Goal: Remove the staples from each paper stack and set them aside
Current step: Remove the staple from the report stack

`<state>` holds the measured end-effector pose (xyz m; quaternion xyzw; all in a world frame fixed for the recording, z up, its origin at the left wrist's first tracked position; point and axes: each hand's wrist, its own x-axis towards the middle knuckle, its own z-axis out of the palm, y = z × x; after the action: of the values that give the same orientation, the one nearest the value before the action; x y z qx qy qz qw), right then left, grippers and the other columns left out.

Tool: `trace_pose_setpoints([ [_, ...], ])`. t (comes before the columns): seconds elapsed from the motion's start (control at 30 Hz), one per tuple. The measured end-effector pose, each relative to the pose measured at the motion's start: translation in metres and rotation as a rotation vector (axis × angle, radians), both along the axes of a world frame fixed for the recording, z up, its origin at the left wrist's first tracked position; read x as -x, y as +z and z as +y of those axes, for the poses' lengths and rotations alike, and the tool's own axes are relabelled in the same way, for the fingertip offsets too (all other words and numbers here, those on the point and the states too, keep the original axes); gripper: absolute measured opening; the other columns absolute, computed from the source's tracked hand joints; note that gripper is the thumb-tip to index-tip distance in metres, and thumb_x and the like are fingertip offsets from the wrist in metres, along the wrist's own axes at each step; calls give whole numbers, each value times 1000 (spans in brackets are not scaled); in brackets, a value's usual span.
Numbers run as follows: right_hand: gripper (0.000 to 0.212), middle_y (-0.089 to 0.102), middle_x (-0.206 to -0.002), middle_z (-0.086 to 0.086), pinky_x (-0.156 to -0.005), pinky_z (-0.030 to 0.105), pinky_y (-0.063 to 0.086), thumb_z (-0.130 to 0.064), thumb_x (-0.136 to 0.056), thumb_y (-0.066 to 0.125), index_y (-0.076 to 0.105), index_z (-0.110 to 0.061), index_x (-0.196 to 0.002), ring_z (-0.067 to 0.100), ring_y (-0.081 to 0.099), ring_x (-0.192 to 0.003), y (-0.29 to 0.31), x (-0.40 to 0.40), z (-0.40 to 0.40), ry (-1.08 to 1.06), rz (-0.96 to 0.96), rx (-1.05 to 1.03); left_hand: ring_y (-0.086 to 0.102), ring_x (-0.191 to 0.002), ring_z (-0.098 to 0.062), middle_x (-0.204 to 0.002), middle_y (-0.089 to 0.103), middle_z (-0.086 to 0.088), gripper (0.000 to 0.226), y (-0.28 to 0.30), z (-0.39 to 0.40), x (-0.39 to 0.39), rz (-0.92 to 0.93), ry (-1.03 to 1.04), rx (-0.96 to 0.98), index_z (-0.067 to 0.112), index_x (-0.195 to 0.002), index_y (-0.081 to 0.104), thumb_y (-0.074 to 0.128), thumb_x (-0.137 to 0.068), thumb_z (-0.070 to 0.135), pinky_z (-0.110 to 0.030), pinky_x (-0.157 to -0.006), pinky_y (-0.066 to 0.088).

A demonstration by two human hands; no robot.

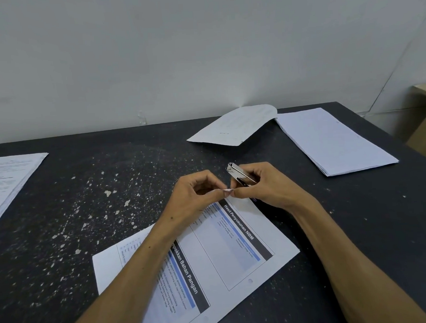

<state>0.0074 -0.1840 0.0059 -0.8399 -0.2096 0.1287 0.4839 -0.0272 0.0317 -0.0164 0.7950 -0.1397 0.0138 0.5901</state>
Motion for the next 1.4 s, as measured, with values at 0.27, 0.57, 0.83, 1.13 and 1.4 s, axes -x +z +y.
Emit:
trace_pose_setpoints([
  [0.27, 10, 61, -67, -7, -69, 20, 47, -17, -89, 81, 74, -20, -82, 4, 55, -64, -1, 0, 0, 7, -6, -3, 74, -93, -17, -93, 77, 0, 6, -3, 0, -1, -16, 1, 19, 10, -90, 78, 81, -86, 7, -29, -89, 59],
  [0.57, 9, 61, -63, -11, -63, 10, 46, -18, -88, 82, 75, -19, -83, 0, 54, -60, -3, 1, 2, -12, -45, -12, 74, -96, -19, -96, 78, -1, 6, -3, 2, -1, -7, -4, 42, 9, -91, 79, 80, -86, 5, -32, -90, 59],
  [0.83, 6, 73, -82, -5, -67, 12, 51, -15, -90, 76, 76, -21, -89, 7, 68, -77, -7, 1, 5, -68, -97, -38, 76, -94, -16, -98, 79, 3, 11, -1, 1, -1, 15, 9, 42, 13, -101, 79, 77, -91, 13, -30, -87, 61],
  [1.13, 11, 75, -93, 9, -76, 31, 63, -22, -97, 71, 75, -13, -100, 22, 75, -86, -8, 4, 7, -83, 31, -75, 74, -89, -12, -93, 77, 7, 13, -4, -1, -2, 14, 39, -13, 20, -105, 78, 73, -94, 25, -22, -79, 59],
  [1.4, 10, 78, -94, -3, -70, 19, 54, -24, -98, 71, 76, -19, -105, 11, 75, -83, -2, 2, 3, -100, 142, -139, 73, -95, -14, -97, 76, 5, 12, -4, -2, -4, 30, 19, -19, 19, -106, 75, 66, -100, 25, -32, -88, 61],
])
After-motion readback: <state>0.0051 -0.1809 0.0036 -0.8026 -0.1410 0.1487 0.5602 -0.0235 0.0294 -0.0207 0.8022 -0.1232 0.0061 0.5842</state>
